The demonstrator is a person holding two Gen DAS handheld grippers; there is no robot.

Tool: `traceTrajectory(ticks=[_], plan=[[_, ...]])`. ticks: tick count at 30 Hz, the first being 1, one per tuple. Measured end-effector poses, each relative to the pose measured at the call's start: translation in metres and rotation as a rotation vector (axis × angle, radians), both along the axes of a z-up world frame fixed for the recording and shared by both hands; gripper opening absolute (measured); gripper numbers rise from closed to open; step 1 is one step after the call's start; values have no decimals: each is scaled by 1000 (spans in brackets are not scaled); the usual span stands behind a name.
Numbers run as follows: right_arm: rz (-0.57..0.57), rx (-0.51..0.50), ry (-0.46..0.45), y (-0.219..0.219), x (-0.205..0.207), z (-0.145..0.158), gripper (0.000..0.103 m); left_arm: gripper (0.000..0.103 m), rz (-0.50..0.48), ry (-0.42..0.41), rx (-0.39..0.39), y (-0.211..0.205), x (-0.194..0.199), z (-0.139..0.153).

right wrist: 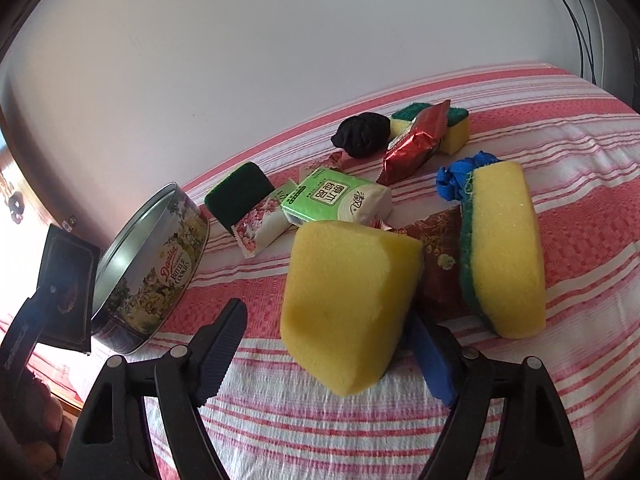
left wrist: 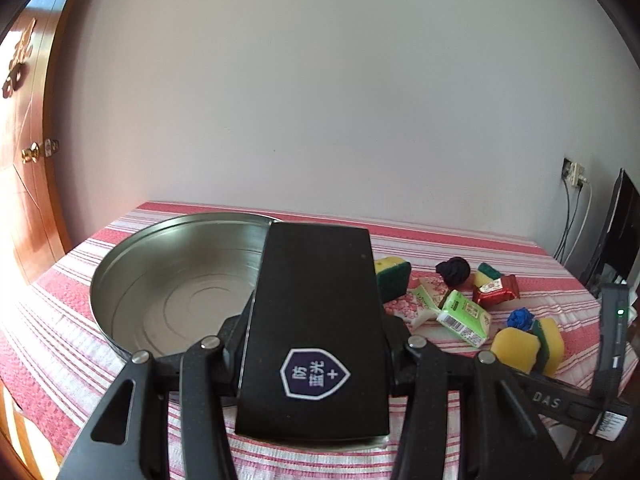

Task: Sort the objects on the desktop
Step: 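Lift the black box with the left tool while the right tool grasps a yellow sponge, then lower the black box into the tin with the left tool while the right tool drops the sponge in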

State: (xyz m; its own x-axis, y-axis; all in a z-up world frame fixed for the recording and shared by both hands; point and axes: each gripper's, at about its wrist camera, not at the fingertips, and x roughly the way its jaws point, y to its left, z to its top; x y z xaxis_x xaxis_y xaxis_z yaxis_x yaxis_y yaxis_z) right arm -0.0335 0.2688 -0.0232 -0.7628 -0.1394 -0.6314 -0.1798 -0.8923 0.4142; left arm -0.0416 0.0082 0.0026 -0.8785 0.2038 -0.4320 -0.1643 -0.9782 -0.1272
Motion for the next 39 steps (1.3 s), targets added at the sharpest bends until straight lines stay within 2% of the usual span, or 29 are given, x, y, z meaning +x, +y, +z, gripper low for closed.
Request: traceTrajectory(ticks=[2,5,6,7,8,16,25,29,34,39], plan=[[-9,6,-12,-1,-7,1,82,48,-16,-10,31,-5,-1,-1],[-3,23,-18,-3,-11,1,80,48,-6,-6,23,-8,-1,-1],[-8,29,-12,-4,-12,1,76,48,-5,-7,24,-10,-1,-2],[-7,26,-13,-4,-12,-1,57,48,-5,-10,27,-11,-1,-3],[-1,17,-18,-4,-11,-2,47,48,-3,-14,30,-12,-2,-3],[53,34,42,-20,0,12,46,48,17,-29,18,-20,1,-3],[188,123,241,-68,25,80,47,48,114,28,-31,-42,7,17],[275,164,304,-102,17,101,47,48,188,63,-64,-60,7,29],[344,228,372,-143,-1,116,47,48,356,105,-151,-86,4,37],[378,264,380,-173,-32,121,47,48,438,96,-179,-108,-10,38]])
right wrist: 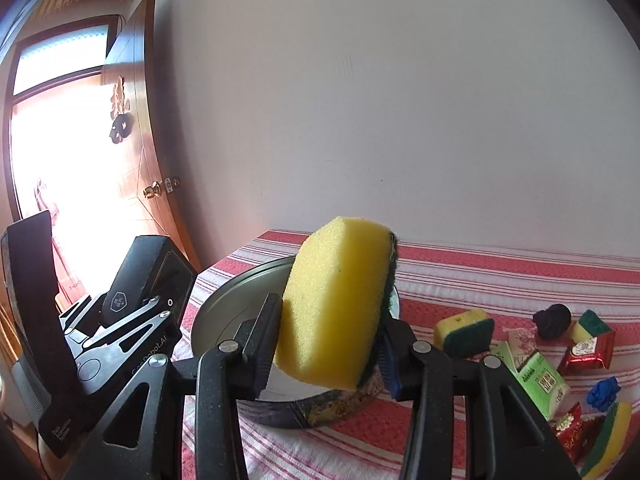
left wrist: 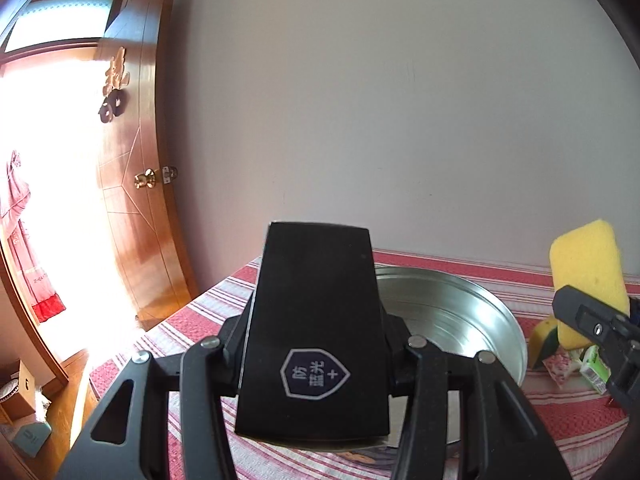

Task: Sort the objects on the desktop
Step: 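Lower the black box into the tin with the left tool while the right tool drops the sponge in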

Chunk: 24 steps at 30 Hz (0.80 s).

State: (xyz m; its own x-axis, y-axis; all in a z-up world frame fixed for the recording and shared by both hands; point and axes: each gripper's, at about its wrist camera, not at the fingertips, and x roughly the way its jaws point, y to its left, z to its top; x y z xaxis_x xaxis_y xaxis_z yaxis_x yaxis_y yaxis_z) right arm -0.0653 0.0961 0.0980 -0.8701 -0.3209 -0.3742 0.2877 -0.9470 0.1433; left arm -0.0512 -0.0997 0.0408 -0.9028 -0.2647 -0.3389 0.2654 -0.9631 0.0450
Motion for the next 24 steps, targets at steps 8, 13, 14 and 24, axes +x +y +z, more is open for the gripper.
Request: traceTrajectory(ticks=[8,13,14,24], plan=[[5,37,-59,-30,-63,-15,47,48,41,-34,-27,-7,-30,-7],[6,43,-116,-41,-93,-32,47,48,41,-64,-29,-7,-43,-11],[9,42,-127,-42,-97,-36,47,48,40,-68,-29,-7,-46,-11],[10,43,-164,-50,-119,-47,47,48,31,-147,-5,-4,-75,-22]])
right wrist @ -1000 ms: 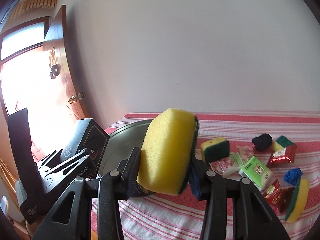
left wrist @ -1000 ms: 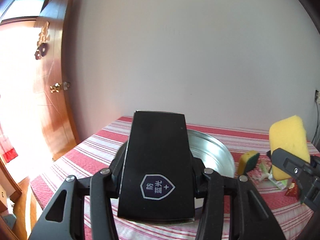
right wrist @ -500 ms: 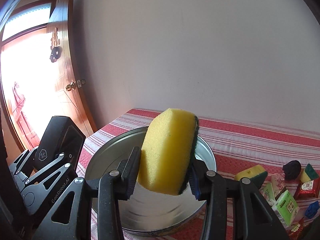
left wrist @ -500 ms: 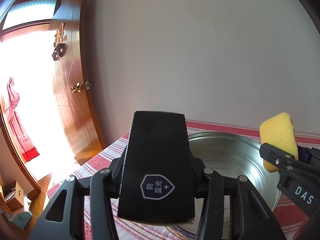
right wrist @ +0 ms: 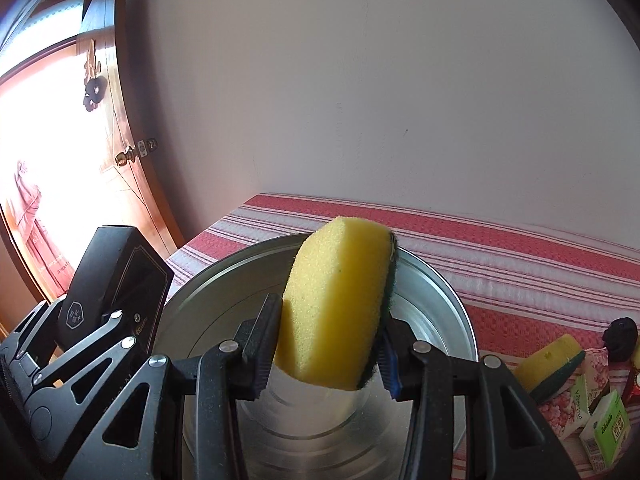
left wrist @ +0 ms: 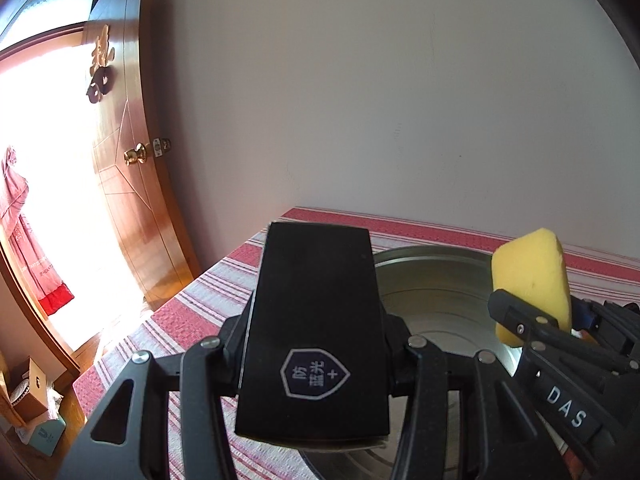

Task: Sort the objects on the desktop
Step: 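Lower the black box into the tin with the left tool while the right tool drops the sponge in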

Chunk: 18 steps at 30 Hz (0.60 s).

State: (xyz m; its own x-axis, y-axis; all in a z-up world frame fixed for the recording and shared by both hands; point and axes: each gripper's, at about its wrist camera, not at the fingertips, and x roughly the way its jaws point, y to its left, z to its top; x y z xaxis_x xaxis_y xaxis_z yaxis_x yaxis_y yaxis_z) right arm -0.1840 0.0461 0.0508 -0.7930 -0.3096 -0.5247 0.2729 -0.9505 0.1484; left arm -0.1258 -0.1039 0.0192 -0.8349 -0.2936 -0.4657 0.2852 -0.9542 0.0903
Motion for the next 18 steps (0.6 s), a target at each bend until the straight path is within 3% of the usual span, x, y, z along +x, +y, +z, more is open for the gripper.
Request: traceTrajectory(ticks=[3,5,10,13,16,18], plan=[[24,-25,-9,2,-2,-5,50,49,-1,-21,-14,1,-8,-3],[34,-60,-1,4,-3,-9,58,51,2,-22,-14,1,-9,-3],[16,-105,37,19,0,-14,62,88,0,19,0,-1,-7,4],[-2,-159,68,29,3,-11,70,103,18,72,10,-3,1,9],[-28,-187,105,39,10,-6,82,102,37,123,30,-4,12,12],[-39,-185,130,43,16,-2,84,102,35,141,41,-2,18,10]])
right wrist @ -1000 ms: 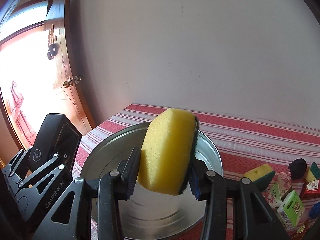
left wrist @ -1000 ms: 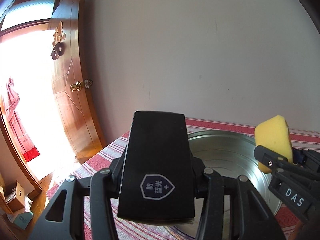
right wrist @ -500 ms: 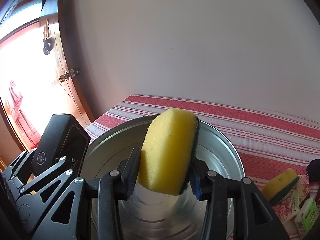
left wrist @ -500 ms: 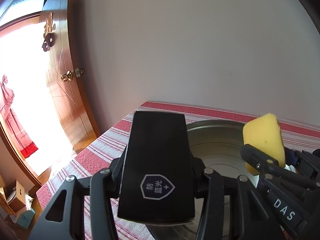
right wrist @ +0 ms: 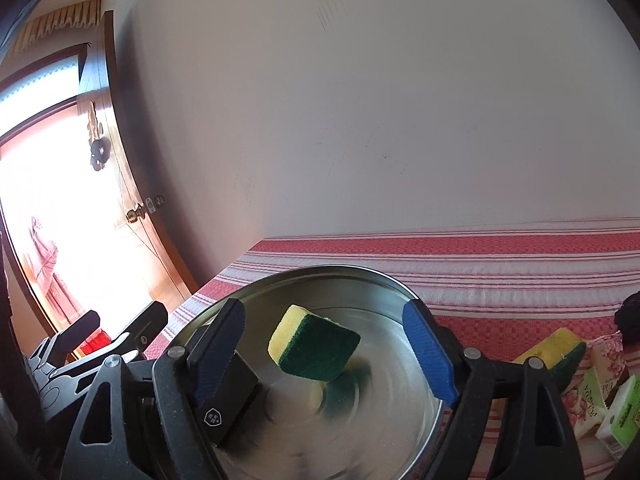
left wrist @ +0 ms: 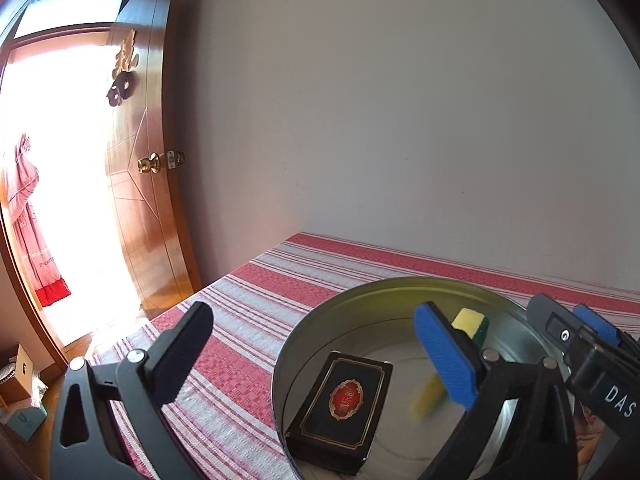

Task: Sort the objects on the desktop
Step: 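Lower the black box into the tin with the left tool while the right tool drops the sponge in, then open both tools and withdraw them from the tin toward the remaining objects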

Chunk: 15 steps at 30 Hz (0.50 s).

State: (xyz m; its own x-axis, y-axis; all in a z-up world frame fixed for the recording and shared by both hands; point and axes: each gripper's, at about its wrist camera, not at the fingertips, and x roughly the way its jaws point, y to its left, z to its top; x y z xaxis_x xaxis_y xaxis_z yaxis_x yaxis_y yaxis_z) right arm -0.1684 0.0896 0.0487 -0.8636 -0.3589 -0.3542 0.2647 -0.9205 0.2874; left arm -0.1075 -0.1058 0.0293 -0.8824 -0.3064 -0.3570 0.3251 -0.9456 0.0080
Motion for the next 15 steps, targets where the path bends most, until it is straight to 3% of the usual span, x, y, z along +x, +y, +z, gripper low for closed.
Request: traceTrajectory(ticks=[4,9,15], plan=[[-33,21,1,2,3,3,93,102,-7,5,24,5,12,-7],[-71,37,-29,14,6,-1,93,102,-40,17,77,13,28,-10],[-126,128,21,21,25,0,93,102,-75,22,84,29,44,-12]])
